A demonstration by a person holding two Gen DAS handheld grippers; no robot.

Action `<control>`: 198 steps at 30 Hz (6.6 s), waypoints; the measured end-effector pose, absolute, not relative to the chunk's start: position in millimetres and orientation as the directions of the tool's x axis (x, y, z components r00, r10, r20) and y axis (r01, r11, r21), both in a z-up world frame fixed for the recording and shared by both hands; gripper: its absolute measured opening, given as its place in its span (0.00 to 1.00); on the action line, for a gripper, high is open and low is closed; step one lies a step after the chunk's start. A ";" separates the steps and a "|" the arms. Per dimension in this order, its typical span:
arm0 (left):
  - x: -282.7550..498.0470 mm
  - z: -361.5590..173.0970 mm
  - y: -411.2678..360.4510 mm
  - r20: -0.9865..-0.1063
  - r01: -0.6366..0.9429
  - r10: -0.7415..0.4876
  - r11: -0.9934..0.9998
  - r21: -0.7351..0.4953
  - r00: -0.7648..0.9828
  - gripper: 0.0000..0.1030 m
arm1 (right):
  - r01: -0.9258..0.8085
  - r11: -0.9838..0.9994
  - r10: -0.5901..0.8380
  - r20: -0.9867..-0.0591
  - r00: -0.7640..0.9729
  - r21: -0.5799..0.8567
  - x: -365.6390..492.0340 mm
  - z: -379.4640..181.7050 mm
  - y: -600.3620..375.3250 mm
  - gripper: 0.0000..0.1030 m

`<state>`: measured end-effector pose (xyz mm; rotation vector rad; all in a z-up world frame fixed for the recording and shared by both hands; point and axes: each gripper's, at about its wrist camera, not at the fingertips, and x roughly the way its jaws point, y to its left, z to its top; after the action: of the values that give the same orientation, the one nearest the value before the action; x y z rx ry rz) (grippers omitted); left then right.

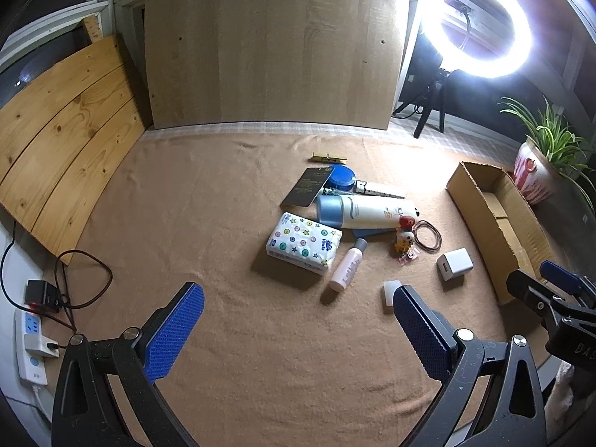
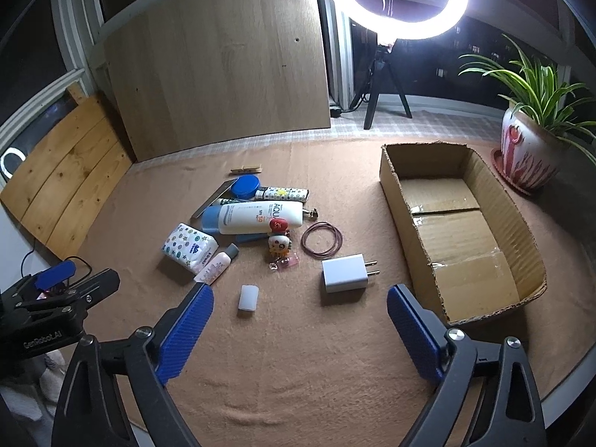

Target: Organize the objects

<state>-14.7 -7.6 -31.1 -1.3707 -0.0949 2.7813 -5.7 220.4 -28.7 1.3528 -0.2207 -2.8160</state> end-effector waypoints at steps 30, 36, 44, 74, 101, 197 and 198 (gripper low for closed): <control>-20.2 -33.3 -2.5 -0.798 -0.020 0.061 -0.998 -0.062 -0.600 1.00 | -0.060 -0.991 -0.055 -0.781 -0.623 0.119 -8.0 -30.0 221.8 0.89; -24.7 -36.0 -0.4 -0.802 -0.028 0.066 -0.998 -0.061 -0.593 1.00 | -0.063 -0.992 -0.044 -0.781 -0.624 0.106 -11.1 -29.9 221.8 0.89; -31.4 -38.0 0.6 -0.805 -0.027 0.068 -0.998 -0.064 -0.590 1.00 | -0.061 -0.994 -0.038 -0.783 -0.621 0.096 -18.2 -32.0 221.4 0.89; -187.5 -83.9 14.3 -0.860 -0.042 0.109 -0.994 -0.102 -0.499 0.81 | -0.012 -0.943 -0.303 -0.871 -0.386 0.333 -182.6 -98.2 243.0 0.58; -178.7 -148.2 54.8 -0.916 -0.176 0.273 -0.957 -0.229 -0.295 0.28 | 0.020 -0.916 -0.396 -0.897 -0.198 0.400 -155.7 -136.4 227.6 0.41; -96.5 -51.7 191.1 -0.755 -0.360 0.551 -0.826 -0.434 -0.355 0.40 | -0.042 -0.873 -0.428 -0.806 -0.410 0.486 -83.7 -64.0 300.0 0.34; -98.5 -51.5 202.1 -0.753 -0.369 0.558 -0.820 -0.437 -0.349 0.40 | -0.055 -0.876 -0.416 -0.808 -0.417 0.480 -81.8 -62.2 311.9 0.34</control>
<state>-98.5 202.1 -51.5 -1.3234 -0.2561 2.1824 -81.8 311.9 -62.2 1.5515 -0.6552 -2.3838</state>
